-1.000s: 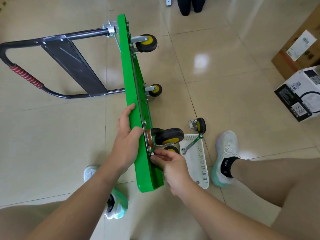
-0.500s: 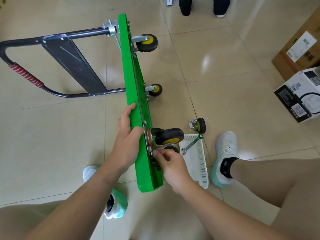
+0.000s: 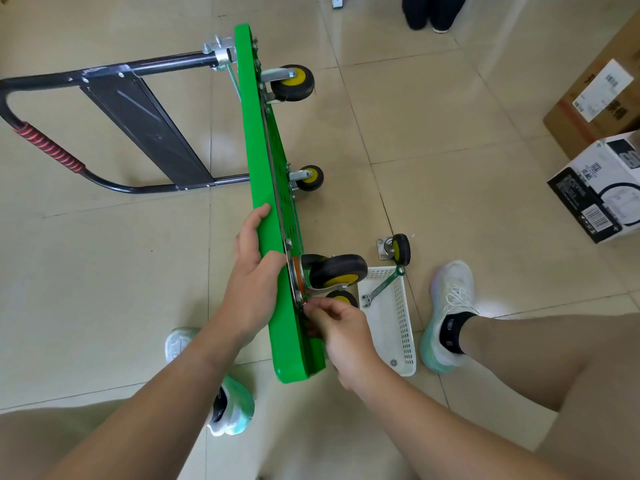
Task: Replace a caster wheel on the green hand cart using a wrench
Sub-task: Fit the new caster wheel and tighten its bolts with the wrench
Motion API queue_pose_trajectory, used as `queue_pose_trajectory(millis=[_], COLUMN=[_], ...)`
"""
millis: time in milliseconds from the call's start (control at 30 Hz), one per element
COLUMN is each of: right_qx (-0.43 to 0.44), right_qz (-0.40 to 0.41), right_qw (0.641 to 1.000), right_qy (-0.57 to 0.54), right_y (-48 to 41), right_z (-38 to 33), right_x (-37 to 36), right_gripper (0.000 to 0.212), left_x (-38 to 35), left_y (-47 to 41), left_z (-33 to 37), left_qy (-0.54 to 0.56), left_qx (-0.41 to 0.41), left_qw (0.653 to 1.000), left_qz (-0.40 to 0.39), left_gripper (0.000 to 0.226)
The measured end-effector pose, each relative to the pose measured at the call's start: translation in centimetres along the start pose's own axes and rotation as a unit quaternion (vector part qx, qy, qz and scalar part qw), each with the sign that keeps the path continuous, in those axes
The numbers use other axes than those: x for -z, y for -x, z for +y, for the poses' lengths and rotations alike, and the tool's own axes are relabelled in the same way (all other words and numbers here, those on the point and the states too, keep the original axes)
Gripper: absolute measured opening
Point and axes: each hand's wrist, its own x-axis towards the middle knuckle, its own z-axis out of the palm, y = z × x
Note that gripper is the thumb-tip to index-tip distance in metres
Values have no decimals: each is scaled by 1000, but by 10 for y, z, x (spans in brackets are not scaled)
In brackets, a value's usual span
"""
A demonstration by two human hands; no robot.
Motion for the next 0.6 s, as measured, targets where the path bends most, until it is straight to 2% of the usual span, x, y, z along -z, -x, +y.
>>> queue_pose_trajectory(millis=[200,600], right_qx=[-3,34], right_qz=[-3,-14], right_qw=[1000,999], right_qy=[19,22], right_y=[-3,-4], right_z=[1,6], right_x=[1,0], right_gripper=[5,17], left_x=[-1,-2], left_y=[0,-1], left_z=[0,-2], left_qy=[5,13], left_qx=[1,-3], left_qw=[1000,1000], left_qz=[0,4], left_gripper=[74,73])
